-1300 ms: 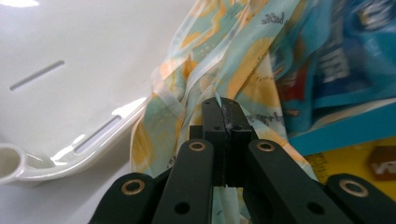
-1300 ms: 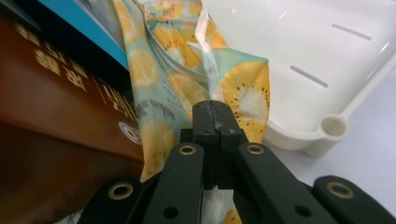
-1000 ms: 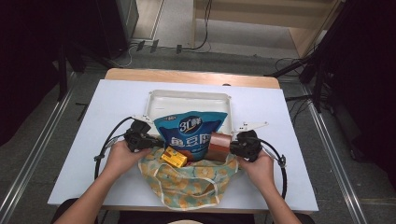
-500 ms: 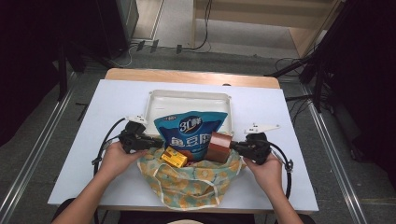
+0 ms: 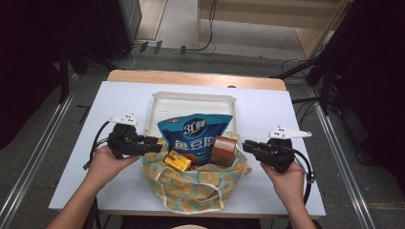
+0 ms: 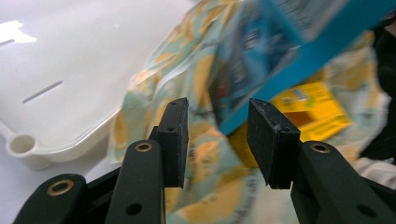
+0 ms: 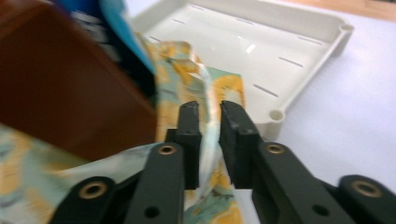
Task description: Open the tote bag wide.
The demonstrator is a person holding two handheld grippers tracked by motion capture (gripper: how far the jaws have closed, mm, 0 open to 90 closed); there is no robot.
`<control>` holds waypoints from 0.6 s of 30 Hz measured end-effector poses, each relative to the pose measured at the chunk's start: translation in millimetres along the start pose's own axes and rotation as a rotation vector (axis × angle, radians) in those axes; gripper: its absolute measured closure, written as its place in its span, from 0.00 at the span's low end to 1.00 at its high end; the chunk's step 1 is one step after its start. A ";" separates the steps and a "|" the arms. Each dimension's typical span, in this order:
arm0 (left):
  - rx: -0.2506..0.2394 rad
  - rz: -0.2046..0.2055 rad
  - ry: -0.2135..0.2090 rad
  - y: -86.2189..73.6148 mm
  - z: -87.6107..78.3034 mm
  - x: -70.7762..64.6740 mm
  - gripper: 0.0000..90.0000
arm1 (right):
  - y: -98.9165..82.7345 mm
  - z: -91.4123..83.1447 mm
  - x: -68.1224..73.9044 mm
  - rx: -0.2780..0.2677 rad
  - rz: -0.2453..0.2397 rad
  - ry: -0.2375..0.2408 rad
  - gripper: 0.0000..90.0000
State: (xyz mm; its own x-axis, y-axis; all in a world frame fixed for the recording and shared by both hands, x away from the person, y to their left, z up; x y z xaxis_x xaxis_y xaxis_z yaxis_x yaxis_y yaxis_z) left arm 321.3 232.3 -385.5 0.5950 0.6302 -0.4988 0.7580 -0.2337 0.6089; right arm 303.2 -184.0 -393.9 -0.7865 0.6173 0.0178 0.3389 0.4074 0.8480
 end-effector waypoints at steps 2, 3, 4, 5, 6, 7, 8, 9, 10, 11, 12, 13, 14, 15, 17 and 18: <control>-0.005 0.009 -0.012 0.1 -3.4 -4.9 0.67 | 0.9 -4.9 3.2 -0.008 -0.006 0.007 0.97; -0.008 0.025 -0.027 -0.2 -7.8 -11.0 0.73 | 1.7 -15.5 12.8 -0.022 -0.012 0.032 1.00; -0.011 0.037 -0.060 -1.1 -12.2 -20.0 0.76 | 2.0 -18.5 16.5 -0.026 -0.019 0.046 1.00; -0.006 0.050 -0.074 -2.1 -13.6 -25.4 0.80 | 2.5 -21.6 22.4 -0.028 -0.029 0.059 1.00; -0.006 0.050 -0.074 -2.1 -13.6 -25.4 0.83 | 2.5 -21.6 22.4 -0.028 -0.029 0.059 1.00; 0.002 0.074 -0.091 -4.7 -14.4 -35.7 0.86 | 3.3 -25.7 35.6 -0.026 -0.062 0.084 1.00; 0.002 0.074 -0.091 -4.7 -14.4 -35.7 0.88 | 3.7 -27.1 42.1 -0.023 -0.078 0.097 1.00; 0.002 0.091 -0.107 -7.4 -13.0 -46.1 0.89 | 4.3 -27.8 47.9 -0.024 -0.094 0.109 1.00; 0.002 0.091 -0.107 -7.4 -13.0 -46.1 0.91 | 4.3 -27.8 47.9 -0.024 -0.094 0.109 1.00; 0.005 0.098 -0.117 -8.5 -11.6 -51.4 0.92 | 5.9 -28.0 57.3 -0.036 -0.112 0.140 1.00; 0.008 0.108 -0.126 -9.5 -9.6 -56.6 0.92 | 5.9 -28.0 57.3 -0.036 -0.112 0.140 1.00; 0.015 0.114 -0.131 -10.3 -6.8 -61.6 0.91 | 7.4 -25.6 64.7 -0.046 -0.116 0.172 1.00; 0.027 0.122 -0.134 -11.0 -3.2 -66.3 0.91 | 7.4 -25.6 64.7 -0.046 -0.116 0.172 1.00; 0.048 0.142 -0.157 -12.3 5.1 -74.5 0.89 | 8.9 -20.8 70.8 -0.038 -0.139 0.187 1.00; 0.052 0.154 -0.155 -11.9 13.1 -78.4 0.89 | 10.2 -14.0 75.7 -0.025 -0.168 0.203 1.00; 0.058 0.152 -0.164 -11.0 17.0 -78.8 0.88 | 10.7 -11.9 77.0 -0.022 -0.175 0.208 1.00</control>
State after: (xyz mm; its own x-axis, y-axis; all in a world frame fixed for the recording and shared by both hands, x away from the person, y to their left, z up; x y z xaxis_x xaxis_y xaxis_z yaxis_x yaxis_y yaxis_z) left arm 270.6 172.7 -363.4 0.7352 0.4568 -0.5009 0.6679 -0.3614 0.6506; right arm 240.1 -140.1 -377.2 -0.9220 0.3864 -0.0233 0.1792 0.4794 0.8591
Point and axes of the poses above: each handheld gripper's, and its own axes: z roughly forward along the jaws, y roughly out of its top, x roughly to its left, the point moved 2 cm from there along z, roughly forward along the jaws, and after that the axes turned 15 degrees about -z, right-handed, at the moved point
